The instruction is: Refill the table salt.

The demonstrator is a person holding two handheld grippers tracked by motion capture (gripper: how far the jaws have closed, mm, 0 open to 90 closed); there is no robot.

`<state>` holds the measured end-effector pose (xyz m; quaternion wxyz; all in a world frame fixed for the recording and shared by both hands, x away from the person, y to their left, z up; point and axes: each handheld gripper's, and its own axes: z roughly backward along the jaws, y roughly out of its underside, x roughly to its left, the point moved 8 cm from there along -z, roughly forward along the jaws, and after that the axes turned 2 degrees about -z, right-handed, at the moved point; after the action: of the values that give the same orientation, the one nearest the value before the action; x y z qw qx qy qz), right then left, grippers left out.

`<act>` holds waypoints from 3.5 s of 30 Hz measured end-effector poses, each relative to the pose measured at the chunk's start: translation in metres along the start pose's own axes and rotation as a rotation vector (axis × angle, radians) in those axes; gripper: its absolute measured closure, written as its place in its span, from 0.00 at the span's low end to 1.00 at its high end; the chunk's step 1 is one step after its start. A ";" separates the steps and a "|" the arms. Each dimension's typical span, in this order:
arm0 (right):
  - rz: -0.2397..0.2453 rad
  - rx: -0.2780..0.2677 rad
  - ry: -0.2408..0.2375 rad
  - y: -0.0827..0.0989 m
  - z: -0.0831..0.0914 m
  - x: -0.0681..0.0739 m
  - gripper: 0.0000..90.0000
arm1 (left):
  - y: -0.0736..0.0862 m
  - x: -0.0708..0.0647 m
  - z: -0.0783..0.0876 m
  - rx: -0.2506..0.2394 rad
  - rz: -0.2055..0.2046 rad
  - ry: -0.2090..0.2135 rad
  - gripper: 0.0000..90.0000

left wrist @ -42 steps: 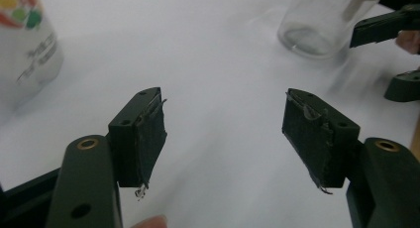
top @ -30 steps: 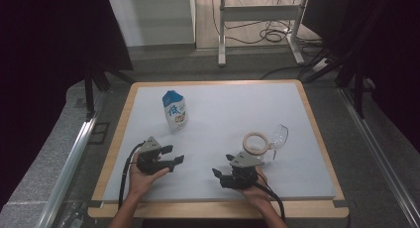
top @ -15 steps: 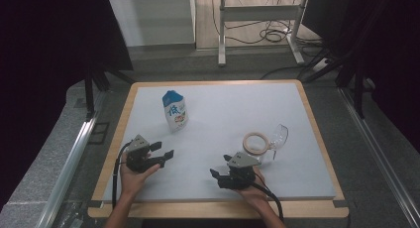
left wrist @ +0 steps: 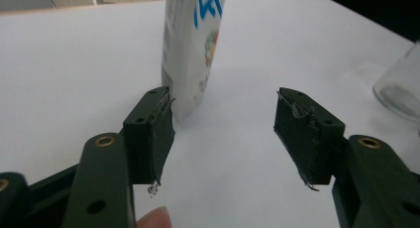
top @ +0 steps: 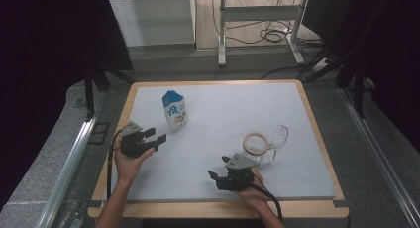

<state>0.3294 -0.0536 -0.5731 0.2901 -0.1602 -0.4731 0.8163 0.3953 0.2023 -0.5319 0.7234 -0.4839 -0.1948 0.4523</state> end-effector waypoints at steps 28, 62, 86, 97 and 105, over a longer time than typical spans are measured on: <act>0.000 0.004 0.007 0.002 0.003 -0.002 0.33 | -0.061 0.017 -0.054 -0.011 -0.028 -0.012 0.80; 0.001 0.001 0.023 0.002 0.004 -0.005 0.33 | -0.069 0.012 -0.051 -0.032 -0.038 0.020 1.00; 0.007 -0.015 0.028 0.000 0.004 -0.002 0.33 | -0.082 -0.030 -0.011 -0.068 -0.084 0.142 1.00; 0.006 -0.011 0.030 0.001 0.003 -0.001 0.33 | -0.074 -0.045 -0.005 -0.057 -0.097 0.169 1.00; 0.007 -0.015 0.039 0.000 0.002 -0.001 0.33 | -0.071 -0.050 -0.004 -0.059 -0.096 0.179 1.00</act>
<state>0.3291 -0.0562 -0.5725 0.2951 -0.1803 -0.4729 0.8104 0.4048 0.1493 -0.4638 0.7441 -0.5337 -0.1656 0.3662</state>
